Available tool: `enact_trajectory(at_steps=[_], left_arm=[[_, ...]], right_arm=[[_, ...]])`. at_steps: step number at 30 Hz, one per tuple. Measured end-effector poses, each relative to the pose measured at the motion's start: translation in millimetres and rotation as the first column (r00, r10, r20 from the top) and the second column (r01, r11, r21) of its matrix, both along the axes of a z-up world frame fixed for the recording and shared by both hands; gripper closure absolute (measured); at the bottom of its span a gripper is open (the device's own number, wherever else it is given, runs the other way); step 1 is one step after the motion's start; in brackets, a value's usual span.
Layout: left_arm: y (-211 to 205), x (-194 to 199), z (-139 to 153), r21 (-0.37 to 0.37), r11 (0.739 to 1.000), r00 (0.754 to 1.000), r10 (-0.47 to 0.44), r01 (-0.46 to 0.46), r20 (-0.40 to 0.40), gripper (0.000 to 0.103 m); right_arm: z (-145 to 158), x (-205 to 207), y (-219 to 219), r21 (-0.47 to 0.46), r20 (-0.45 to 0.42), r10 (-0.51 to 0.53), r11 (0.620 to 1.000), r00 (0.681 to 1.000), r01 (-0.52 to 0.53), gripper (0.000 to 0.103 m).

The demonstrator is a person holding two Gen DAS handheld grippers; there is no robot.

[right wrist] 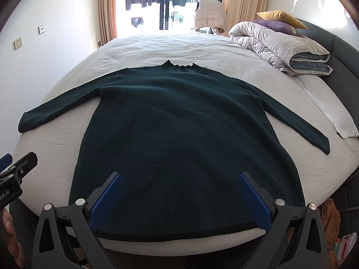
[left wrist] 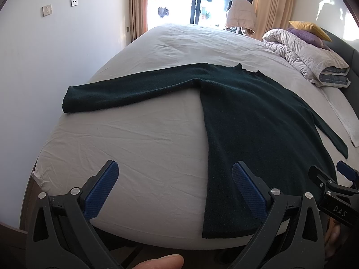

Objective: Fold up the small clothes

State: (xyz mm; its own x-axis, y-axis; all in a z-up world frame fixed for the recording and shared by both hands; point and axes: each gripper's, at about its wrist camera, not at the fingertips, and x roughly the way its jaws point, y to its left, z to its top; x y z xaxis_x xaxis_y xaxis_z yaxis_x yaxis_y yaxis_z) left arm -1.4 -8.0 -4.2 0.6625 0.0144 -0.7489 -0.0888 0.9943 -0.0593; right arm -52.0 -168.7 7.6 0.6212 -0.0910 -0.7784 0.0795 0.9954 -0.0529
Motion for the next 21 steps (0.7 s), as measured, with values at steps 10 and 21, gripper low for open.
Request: enact_trajectory(at_steps=[10,21], left_arm=[[4.0,-0.7,-3.6,-0.006,1.0,1.0,-0.005,0.005,-0.001,0.0],[3.8,-0.6,-4.0,-0.003,1.0,1.0,-0.004,0.004,-0.002,0.0]], right_arm=[[-1.5,-0.5,-0.4,0.002,-0.002,0.0,1.0,1.0,0.0,0.0],[-2.5,-1.0,-0.9,0.003,-0.002,0.001,1.0,1.0,-0.001,0.0]])
